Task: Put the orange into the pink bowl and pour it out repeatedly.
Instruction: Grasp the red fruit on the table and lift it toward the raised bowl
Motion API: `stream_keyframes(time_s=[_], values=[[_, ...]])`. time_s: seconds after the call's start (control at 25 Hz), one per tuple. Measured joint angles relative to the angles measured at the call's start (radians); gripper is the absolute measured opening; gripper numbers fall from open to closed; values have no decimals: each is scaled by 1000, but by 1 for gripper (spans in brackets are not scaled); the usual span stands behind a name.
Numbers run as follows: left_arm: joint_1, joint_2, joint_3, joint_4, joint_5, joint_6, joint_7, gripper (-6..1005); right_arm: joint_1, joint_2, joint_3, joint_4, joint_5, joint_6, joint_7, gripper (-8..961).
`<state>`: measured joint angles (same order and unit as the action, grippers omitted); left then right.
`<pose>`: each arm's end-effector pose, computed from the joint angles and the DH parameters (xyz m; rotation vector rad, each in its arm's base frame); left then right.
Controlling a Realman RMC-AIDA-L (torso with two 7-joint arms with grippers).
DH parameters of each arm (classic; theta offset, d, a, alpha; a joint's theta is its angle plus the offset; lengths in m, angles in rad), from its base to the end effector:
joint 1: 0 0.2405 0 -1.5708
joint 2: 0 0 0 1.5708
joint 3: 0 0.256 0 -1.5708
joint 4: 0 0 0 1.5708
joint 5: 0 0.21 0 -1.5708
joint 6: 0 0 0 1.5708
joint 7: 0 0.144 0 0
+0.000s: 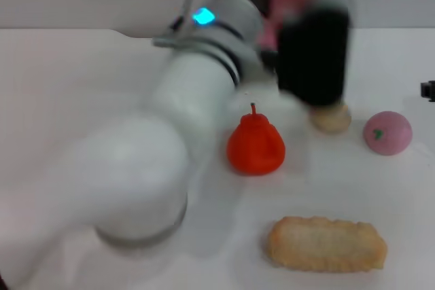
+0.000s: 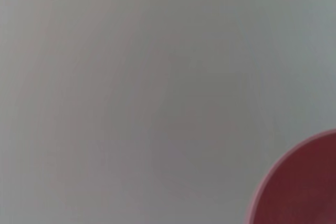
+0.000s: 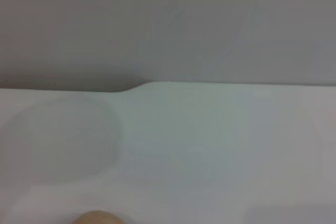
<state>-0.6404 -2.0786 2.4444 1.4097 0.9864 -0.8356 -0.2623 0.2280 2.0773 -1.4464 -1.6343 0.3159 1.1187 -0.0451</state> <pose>-0.0360 0.3467 -0.0826 -1.7423 0.7236 0.2838 0.2416 0.3466 0.0606 -1.8336 1.2198 -0.0608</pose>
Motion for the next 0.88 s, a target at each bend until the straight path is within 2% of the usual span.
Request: stream_keyframes(time_s=[0.12, 0.24, 0.4, 0.56, 0.68, 0.76, 0.8, 0.88], values=[[-24, 1, -133, 64, -278, -99, 12, 39, 21, 0, -7, 23, 5, -8, 1, 299], [-55, 8, -311, 80, -553, -187, 56, 39, 42, 0, -22, 54, 6, -24, 2, 300], [-75, 14, -659, 8, -1025, -253, 255, 39, 62, 0, -43, 82, 26, -62, 1, 302], [-57, 18, -903, -74, -1292, -290, 360, 39, 71, -3, -83, 104, 112, -154, -18, 304], [-41, 18, -964, -85, -1293, -313, 359, 39, 86, -3, -131, 141, 170, -236, -33, 305], [-38, 18, -972, -85, -1268, -322, 358, 39, 114, -4, -166, 187, 205, -272, -41, 306], [-38, 18, -974, -84, -1243, -322, 353, 39, 158, -4, -196, 245, 253, -288, -60, 346], [-40, 18, -975, -85, -1195, -323, 333, 39, 179, -3, -213, 278, 277, -290, -71, 425]])
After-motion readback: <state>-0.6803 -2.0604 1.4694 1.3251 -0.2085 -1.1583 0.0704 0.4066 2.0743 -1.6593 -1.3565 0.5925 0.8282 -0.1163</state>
